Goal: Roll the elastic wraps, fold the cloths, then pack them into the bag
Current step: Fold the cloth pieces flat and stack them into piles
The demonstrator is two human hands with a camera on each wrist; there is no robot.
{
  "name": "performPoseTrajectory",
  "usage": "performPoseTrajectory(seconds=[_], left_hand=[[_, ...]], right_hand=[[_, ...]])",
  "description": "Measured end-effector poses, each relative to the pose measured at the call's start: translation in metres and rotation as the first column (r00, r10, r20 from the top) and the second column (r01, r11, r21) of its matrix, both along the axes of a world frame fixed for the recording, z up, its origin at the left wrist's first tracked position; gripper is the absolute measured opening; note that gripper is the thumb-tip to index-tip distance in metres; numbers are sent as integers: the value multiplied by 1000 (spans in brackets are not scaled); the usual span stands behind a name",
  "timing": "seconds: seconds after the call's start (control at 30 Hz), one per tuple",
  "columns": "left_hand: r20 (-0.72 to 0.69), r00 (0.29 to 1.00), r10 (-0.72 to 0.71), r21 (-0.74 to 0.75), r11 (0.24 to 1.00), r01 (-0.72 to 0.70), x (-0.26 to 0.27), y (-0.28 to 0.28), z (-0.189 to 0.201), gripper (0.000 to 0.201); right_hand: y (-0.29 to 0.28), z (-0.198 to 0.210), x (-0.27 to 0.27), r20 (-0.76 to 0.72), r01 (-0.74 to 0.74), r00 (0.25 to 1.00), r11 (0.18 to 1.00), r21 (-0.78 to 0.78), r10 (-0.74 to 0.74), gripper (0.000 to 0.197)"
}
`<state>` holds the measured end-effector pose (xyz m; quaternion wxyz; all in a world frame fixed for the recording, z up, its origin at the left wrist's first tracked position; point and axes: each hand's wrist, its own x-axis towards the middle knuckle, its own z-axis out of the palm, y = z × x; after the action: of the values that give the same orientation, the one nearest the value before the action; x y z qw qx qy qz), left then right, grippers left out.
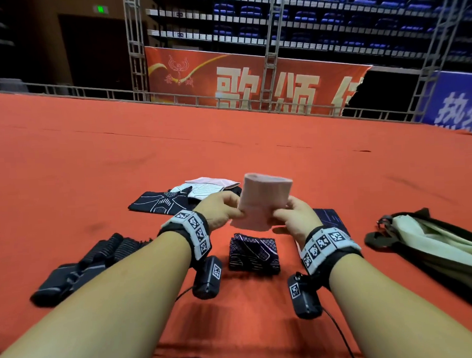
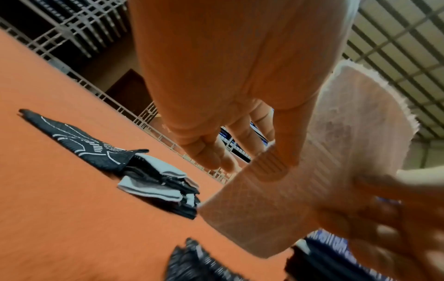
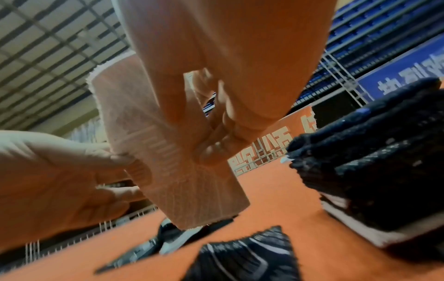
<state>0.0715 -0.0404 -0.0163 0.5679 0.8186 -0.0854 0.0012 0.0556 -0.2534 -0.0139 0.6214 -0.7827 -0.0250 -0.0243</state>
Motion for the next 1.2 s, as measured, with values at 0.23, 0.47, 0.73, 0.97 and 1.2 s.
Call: performPoseTrajectory(seconds=[0.23, 0.47, 0.73, 0.97, 1.2], left_hand=[[-251, 959, -132, 546, 799, 253, -11, -7, -72, 16], [-378, 914, -146, 558, 752, 350, -8, -12, -80, 16], [-434, 901, -6, 403, 893, 200, 0, -7, -82, 29], [-461, 866, 193, 447, 894, 39, 4, -26, -83, 35], [-612, 775, 159, 194, 980, -48, 7, -31, -87, 21]], right_hand=[[-6, -62, -16, -308, -284, 939, 853, -437, 155, 25], [-8, -78, -16, -374, -281, 922, 842, -461, 103, 18], [-7, -75, 0, -315, -133, 949, 873, -470, -25, 9], [7, -81, 16, -352, -58, 916, 805, -590, -191, 26], [19, -88, 25, -396, -58, 880, 768, -638, -262, 54]])
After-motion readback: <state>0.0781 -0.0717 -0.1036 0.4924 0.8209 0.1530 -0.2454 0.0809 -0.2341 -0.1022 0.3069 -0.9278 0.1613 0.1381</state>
